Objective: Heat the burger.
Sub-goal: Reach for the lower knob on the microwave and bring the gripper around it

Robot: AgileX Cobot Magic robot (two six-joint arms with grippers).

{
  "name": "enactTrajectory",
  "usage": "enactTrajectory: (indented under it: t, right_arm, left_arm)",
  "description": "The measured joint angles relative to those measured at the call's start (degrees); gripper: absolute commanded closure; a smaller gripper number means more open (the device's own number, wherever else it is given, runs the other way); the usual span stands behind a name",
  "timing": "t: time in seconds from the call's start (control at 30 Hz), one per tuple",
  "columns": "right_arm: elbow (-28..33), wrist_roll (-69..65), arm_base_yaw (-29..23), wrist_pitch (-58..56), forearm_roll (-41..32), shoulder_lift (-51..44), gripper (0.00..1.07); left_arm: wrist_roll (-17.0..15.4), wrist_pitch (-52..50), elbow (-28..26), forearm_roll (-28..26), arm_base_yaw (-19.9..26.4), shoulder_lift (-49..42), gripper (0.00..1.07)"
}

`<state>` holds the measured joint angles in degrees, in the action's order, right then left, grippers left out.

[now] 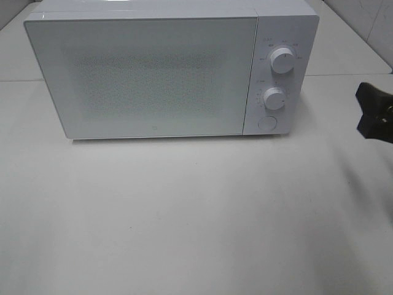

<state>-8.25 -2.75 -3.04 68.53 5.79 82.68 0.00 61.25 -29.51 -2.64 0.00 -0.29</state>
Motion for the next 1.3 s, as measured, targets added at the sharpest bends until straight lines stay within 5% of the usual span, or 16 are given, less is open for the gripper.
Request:
enactTrajectory:
  t: [0.3, 0.57, 1.3]
  right_arm:
    - [-1.43, 8.82, -13.01, 0.63, -12.55, 9.40, 0.31]
    - [-9.05, 9.91, -22.40, 0.63, -20.91, 16.79, 0.31]
    - [-25.55, 10.03, -24.12, 0.63, -26.18, 30.08, 0.31]
  left_arm:
    - [0.00, 0.00, 0.00, 0.00, 0.00, 0.00, 0.06]
    - [0.00, 0.00, 0.00, 0.00, 0.00, 0.00, 0.06]
    - [0.00, 0.00, 0.00, 0.00, 0.00, 0.00, 0.06]
